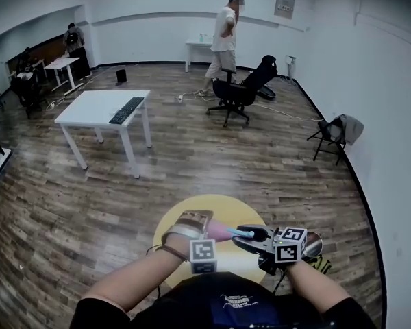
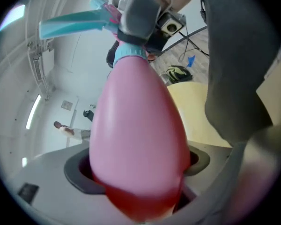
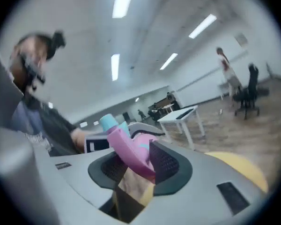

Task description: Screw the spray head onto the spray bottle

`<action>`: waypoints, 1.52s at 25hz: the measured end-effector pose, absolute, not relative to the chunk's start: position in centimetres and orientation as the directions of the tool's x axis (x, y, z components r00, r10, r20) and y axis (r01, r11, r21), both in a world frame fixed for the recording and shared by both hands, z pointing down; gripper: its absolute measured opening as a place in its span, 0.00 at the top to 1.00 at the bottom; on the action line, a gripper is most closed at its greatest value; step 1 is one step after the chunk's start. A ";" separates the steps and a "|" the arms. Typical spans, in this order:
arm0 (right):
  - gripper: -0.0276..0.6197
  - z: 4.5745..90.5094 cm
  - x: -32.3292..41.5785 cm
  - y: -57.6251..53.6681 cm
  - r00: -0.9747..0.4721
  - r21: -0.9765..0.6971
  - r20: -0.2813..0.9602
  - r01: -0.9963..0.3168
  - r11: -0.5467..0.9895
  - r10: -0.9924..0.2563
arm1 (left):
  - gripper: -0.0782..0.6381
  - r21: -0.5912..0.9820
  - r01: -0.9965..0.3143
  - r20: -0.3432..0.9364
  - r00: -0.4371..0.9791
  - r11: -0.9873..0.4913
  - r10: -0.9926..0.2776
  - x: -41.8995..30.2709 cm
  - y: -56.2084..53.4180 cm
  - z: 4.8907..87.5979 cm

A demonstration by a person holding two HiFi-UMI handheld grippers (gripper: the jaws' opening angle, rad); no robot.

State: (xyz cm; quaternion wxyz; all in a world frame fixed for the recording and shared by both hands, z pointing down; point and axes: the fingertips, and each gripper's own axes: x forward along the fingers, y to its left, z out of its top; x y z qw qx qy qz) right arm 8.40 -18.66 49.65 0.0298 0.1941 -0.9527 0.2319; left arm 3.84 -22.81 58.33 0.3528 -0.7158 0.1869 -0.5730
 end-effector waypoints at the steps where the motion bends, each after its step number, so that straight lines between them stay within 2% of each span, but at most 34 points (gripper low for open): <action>1: 0.72 49.8 8.8 -19.2 -0.928 -0.579 0.089 -0.344 0.739 -0.362 | 0.22 -0.747 0.129 0.660 0.258 -0.652 -0.705 3.9 -23.2 58.0; 3: 0.72 51.1 9.4 -19.6 -0.923 -0.793 -0.015 -0.223 0.566 -0.385 | 0.22 -0.804 0.152 0.595 0.214 -0.575 -0.775 3.8 -23.8 57.6; 5: 0.71 51.9 9.5 -19.5 -0.904 -0.892 -0.099 -0.105 0.440 -0.416 | 0.22 -0.818 0.186 0.573 0.186 -0.544 -0.798 3.6 -23.7 57.9; 6: 0.70 52.3 9.4 -19.4 -0.896 -0.905 -0.111 -0.088 0.417 -0.431 | 0.22 -0.806 0.193 0.590 0.187 -0.559 -0.786 3.6 -23.5 58.3; 8: 0.70 53.0 9.6 -19.6 -0.888 -0.875 -0.053 -0.180 0.450 -0.457 | 0.22 -0.743 0.180 0.669 0.202 -0.644 -0.715 3.5 -23.2 59.7; 9: 0.68 53.1 10.0 -19.9 -0.879 -0.799 0.016 -0.297 0.522 -0.476 | 0.22 -0.696 0.160 0.717 0.207 -0.700 -0.666 3.3 -23.1 60.6; 10: 0.59 52.9 10.6 -20.2 -0.859 -0.633 0.101 -0.445 0.634 -0.502 | 0.22 -0.648 0.135 0.758 0.211 -0.750 -0.617 3.0 -23.1 61.6; 11: 0.50 52.6 11.0 -20.2 -0.824 -0.348 0.186 -0.565 0.748 -0.535 | 0.22 -0.607 0.118 0.788 0.211 -0.786 -0.578 2.5 -23.1 62.4; 12: 0.43 52.4 11.1 -19.9 -0.778 0.026 0.256 -0.588 0.809 -0.574 | 0.22 -0.577 0.112 0.810 0.200 -0.809 -0.551 1.8 -23.1 62.6; 13: 0.36 52.4 10.9 -19.2 -0.731 0.399 0.302 -0.486 0.777 -0.612 | 0.22 -0.554 0.116 0.828 0.180 -0.824 -0.531 1.2 -22.9 62.4; 14: 0.36 52.7 10.3 -18.5 -0.694 0.673 0.329 -0.303 0.675 -0.640 | 0.22 -0.533 0.124 0.843 0.162 -0.837 -0.513 0.7 -22.6 62.1; 15: 0.36 53.3 9.6 -17.8 -0.673 0.819 0.351 -0.117 0.562 -0.652 | 0.22 -0.511 0.134 0.857 0.153 -0.849 -0.492 0.7 -22.4 62.2; 16: 0.35 54.1 8.9 -17.3 -0.661 0.878 0.372 0.023 0.478 -0.651 | 0.22 -0.491 0.143 0.869 0.157 -0.859 -0.470 1.0 -22.2 62.7; 17: 0.34 55.0 8.5 -17.1 -0.653 0.899 0.385 0.106 0.425 -0.652 | 0.22 -0.476 0.150 0.875 0.175 -0.866 -0.451 1.7 -22.0 63.3; 19: 0.35 56.0 8.4 -17.7 -0.635 0.919 0.374 0.158 0.360 -0.676 | 0.22 -0.467 0.154 0.875 0.221 -0.871 -0.430 3.7 -21.7 63.7; 20: 0.45 56.3 8.5 -18.2 -0.624 0.924 0.368 0.161 0.348 -0.689 | 0.22 -0.467 0.152 0.874 0.230 -0.871 -0.428 4.3 -21.7 63.5; 21: 0.47 56.6 8.7 -18.5 -0.611 0.921 0.376 0.164 0.353 -0.697 | 0.22 -0.468 0.152 0.873 0.230 -0.871 -0.429 4.6 -21.8 63.4; 22: 0.49 56.9 8.7 -18.6 -0.597 0.908 0.401 0.159 0.388 -0.695 | 0.22 -0.474 0.154 0.872 0.223 -0.867 -0.437 4.6 -22.0 63.4; 24: 0.51 57.5 8.3 -18.3 -0.588 0.818 0.492 0.060 0.572 -0.642 | 0.22 -0.523 0.183 0.850 0.186 -0.833 -0.493 4.0 -22.4 63.6; 26: 0.53 58.1 7.9 -17.7 -0.617 0.571 0.594 -0.127 0.811 -0.516 | 0.23 -0.606 0.240 0.794 0.122 -0.758 -0.596 3.2 -22.8 63.1; 28: 0.55 58.6 7.5 -17.3 -0.690 0.150 0.646 -0.306 0.940 -0.327 | 0.23 -0.676 0.293 0.722 0.082 -0.676 -0.687 2.6 -23.1 62.4; 29: 0.55 58.4 7.3 -17.1 -0.744 -0.106 0.631 -0.364 0.925 -0.220 | 0.23 -0.699 0.308 0.695 0.083 -0.645 -0.714 2.5 -23.1 62.3; 31: 0.55 57.2 6.9 -16.9 -0.853 -0.515 0.516 -0.383 0.767 -0.079 | 0.23 -0.701 0.318 0.696 0.107 -0.639 -0.710 2.4 -22.8 62.7; 32: 0.54 56.4 7.1 -17.3 -0.899 -0.633 0.430 -0.365 0.683 -0.082 | 0.23 -0.685 0.311 0.716 0.121 -0.659 -0.687 2.3 -22.5 63.1; 33: 0.54 55.3 7.8 -18.2 -0.933 -0.703 0.334 -0.343 0.623 -0.137 | 0.22 -0.666 0.284 0.741 0.139 -0.690 -0.657 2.3 -22.4 63.6; 34: 0.56 53.8 8.7 -19.4 -0.944 -0.721 0.243 -0.331 0.609 -0.225 | 0.22 -0.641 0.230 0.767 0.165 -0.732 -0.620 2.2 -22.5 64.0; 35: 0.49 52.1 9.7 -20.3 -0.933 -0.666 0.184 -0.351 0.658 -0.311 | 0.22 -0.612 0.165 0.789 0.190 -0.773 -0.584 1.9 -22.7 64.3; 36: 0.45 50.7 10.6 -20.8 -0.908 -0.515 0.175 -0.414 0.750 -0.381 | 0.22 -0.585 0.108 0.804 0.207 -0.804 -0.557 1.6 -22.8 63.8; 37: 0.44 49.9 11.1 -20.8 -0.873 -0.263 0.214 -0.484 0.834 -0.439 | 0.22 -0.567 0.067 0.812 0.215 -0.821 -0.543 1.1 -22.8 62.8; 38: 0.41 49.9 11.2 -20.3 -0.829 0.046 0.276 -0.495 0.868 -0.487 | 0.22 -0.560 0.045 0.813 0.221 -0.827 -0.538 0.7 -23.0 62.0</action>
